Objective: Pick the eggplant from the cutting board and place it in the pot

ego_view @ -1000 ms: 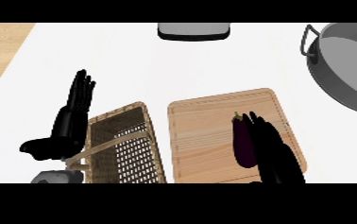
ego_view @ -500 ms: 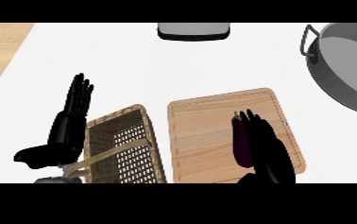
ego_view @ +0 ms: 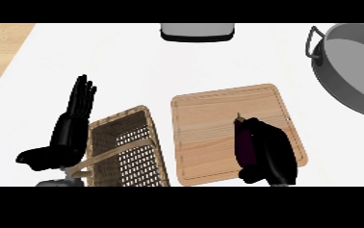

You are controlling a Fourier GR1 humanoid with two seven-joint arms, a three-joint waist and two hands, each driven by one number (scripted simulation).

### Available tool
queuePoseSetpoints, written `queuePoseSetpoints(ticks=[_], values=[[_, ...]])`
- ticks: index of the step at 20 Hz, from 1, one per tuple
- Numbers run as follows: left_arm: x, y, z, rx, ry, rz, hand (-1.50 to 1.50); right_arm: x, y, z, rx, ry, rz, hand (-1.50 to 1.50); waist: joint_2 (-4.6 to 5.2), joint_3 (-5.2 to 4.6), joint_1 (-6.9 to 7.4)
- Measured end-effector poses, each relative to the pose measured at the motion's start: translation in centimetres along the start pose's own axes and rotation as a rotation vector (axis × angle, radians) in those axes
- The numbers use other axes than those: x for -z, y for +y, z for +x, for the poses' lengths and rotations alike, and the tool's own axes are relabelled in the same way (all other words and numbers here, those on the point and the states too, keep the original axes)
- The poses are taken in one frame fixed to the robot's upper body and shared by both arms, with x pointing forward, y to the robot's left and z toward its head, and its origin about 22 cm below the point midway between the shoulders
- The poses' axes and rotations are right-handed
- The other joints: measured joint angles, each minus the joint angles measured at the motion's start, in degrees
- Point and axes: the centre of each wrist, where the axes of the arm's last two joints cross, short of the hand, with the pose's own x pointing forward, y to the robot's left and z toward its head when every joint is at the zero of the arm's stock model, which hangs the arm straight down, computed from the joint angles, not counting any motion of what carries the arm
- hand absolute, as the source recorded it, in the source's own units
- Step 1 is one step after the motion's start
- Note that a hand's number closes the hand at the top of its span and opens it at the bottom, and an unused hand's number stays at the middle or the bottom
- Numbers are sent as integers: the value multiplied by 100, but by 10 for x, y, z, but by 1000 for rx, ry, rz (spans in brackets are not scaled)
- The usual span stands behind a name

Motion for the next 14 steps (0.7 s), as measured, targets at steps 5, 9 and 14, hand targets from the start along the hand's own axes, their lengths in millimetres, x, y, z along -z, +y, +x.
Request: queuePoseSetpoints(ticks=[5, 9, 14], values=[[1, 0, -2, -1, -8, 2, 0, 0, 2, 2, -10, -30, -43, 150, -12, -5, -5], [0, -3, -2, -4, -7, 7, 0, 4, -5, -5, -28, -18, -97, 150, 4, 17, 3], [5, -8, 5, -17, -34, -33, 0, 70, -34, -23, 2, 267, -123, 150, 176, 26, 279]])
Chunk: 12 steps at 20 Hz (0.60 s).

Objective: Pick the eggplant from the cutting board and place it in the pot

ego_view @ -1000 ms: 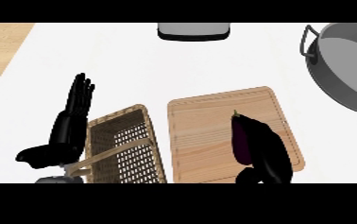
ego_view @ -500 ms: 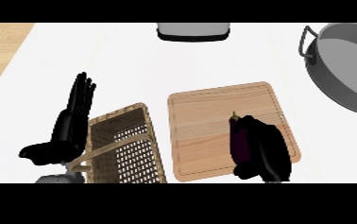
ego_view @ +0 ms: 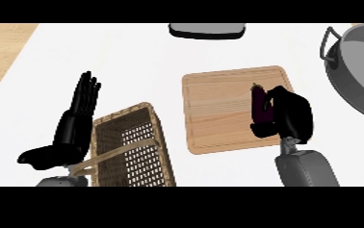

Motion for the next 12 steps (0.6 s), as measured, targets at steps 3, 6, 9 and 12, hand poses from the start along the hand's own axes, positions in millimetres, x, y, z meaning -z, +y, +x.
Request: queuePoseSetpoints(ticks=[3, 6, 9, 12], values=[[3, -6, 3, -5, -9, -23, 0, 40, -24, -3, 11, 155, -30, 150, 76, 3, 155], [7, -13, 5, -13, -11, -50, 0, 78, -52, 0, 10, 257, -96, 150, 106, 4, 285], [10, -20, 8, -15, -11, -70, 0, 106, -79, 13, 4, 312, -199, 150, 121, 0, 376], [11, -22, 7, -12, -4, -79, 0, 127, -101, 30, -25, 345, -302, 150, 110, -4, 406]])
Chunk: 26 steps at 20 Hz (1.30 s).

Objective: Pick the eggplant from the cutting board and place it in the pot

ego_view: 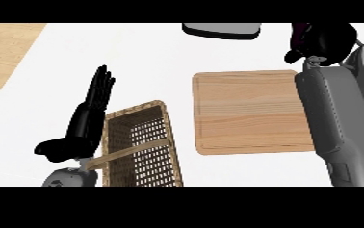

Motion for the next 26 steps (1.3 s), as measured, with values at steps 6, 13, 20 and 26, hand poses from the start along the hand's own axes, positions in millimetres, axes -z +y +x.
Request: queuePoseSetpoints(ticks=[6, 13, 20, 26], values=[[2, -3, -1, 4, 4, 11, 0, 30, -19, 29, -62, 102, -143, 150, -28, 2, -66], [-1, 5, -3, 7, 9, 31, 0, 61, -30, 30, -105, 221, -226, 150, -57, 5, -175], [-8, 8, -4, 15, 23, 51, 0, 93, -38, -6, -127, 317, -256, 150, -100, 7, -308], [-11, 12, -5, 16, 26, 73, 0, 112, -35, -48, -137, 368, -262, 150, -130, 10, -397]])
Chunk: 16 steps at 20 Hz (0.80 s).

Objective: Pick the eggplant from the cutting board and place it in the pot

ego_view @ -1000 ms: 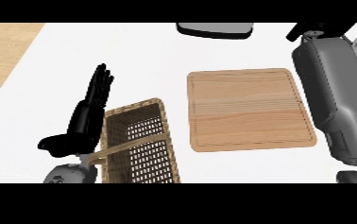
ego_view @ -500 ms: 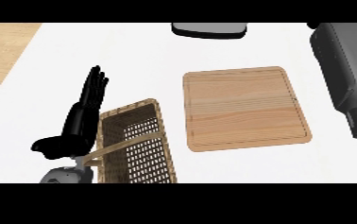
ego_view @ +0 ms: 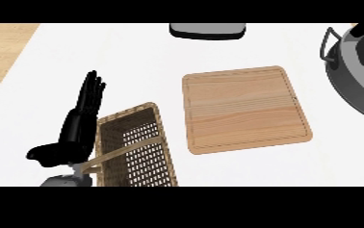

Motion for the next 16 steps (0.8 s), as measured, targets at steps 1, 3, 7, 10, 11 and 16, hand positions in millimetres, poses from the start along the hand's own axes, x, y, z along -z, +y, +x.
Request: queuePoseSetpoints(ticks=[1, 3, 7, 10, 11, 16], values=[[0, 0, 0, 0, 1, 1, 0, 6, -1, -4, 1, 11, 1, 150, -3, 2, -11], [0, 0, -1, 3, -1, 3, 0, 18, 4, -20, -3, 25, 2, 150, -8, 3, -27], [0, 3, -1, -2, 0, 5, 0, 33, 14, -46, 16, 44, 35, 150, -12, 4, -42], [-1, 3, -1, -7, 3, 1, 0, 40, 30, -71, 23, 58, 84, 150, -6, 9, -40], [-1, 3, -2, -8, 0, -1, 0, 42, 32, -76, 24, 61, 102, 150, -2, 12, -32], [3, -1, 0, 5, -6, 2, 0, 43, 55, -109, 17, 95, 199, 150, 9, 16, -27]])
